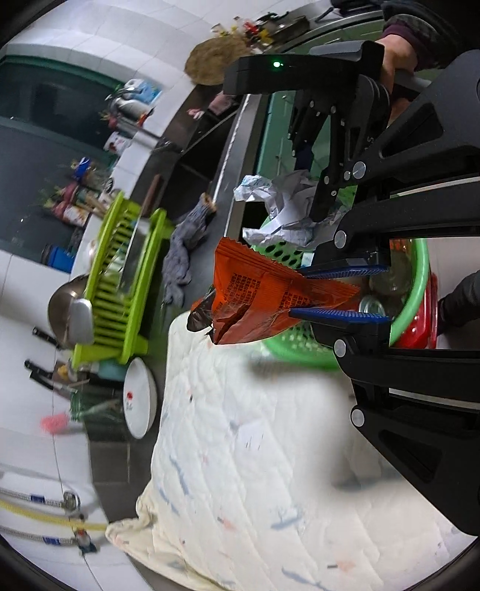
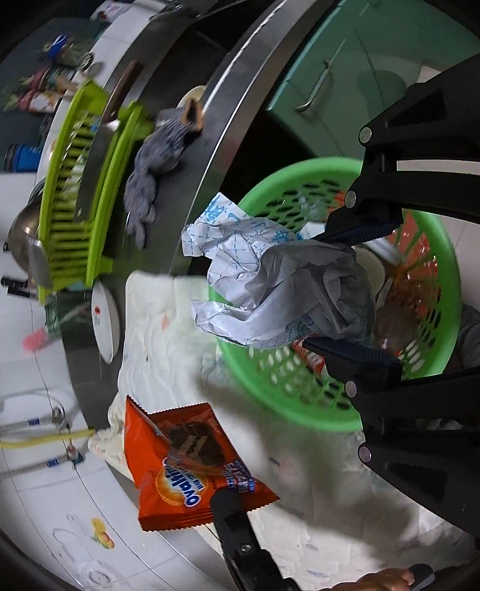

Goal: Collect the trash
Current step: 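Carry the snack bag and crumpled paper over the green basket with both tools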

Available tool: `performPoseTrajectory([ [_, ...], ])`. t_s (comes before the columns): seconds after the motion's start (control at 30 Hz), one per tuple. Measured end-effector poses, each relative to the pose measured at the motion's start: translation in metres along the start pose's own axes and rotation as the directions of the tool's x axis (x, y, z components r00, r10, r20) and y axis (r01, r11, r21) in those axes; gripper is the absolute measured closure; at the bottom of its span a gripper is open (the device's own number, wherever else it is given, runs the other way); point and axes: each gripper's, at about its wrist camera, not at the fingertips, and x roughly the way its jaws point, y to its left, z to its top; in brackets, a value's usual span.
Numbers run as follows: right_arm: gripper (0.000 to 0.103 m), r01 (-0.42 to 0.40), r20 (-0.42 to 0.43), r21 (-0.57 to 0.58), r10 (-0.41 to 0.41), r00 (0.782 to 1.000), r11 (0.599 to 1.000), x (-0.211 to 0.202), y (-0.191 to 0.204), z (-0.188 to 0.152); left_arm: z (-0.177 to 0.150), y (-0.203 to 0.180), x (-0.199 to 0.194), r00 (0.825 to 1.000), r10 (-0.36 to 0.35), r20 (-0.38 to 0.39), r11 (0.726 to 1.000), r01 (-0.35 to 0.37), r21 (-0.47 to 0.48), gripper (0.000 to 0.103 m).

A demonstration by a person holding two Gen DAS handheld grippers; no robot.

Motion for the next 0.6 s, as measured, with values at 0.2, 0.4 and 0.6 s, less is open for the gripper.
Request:
performPoseTrajectory([
  [0.2,0.050,0.013,-0.004,0.042,-0.013,1.000,0.999,-0.001,-0.018,-0.008,-0.004,-0.019,0.019,0.999,-0.014,-0.031,1.000,0.014,0.018,0.089],
  [0.4,0.049,0.009,-0.004,0.070,-0.009,1.000,0.998,-0.002,-0.026,-0.012,-0.005,-0.029,0.031,0.998,-0.012,-0.054,0.999,0.013,0.030,0.088],
  [0.6,0.049,0.005,-0.002,0.076,-0.005,1.000,0.997,-0.004,-0.026,-0.012,-0.005,-0.032,0.033,0.998,-0.021,-0.056,0.999,0.023,0.036,0.088],
])
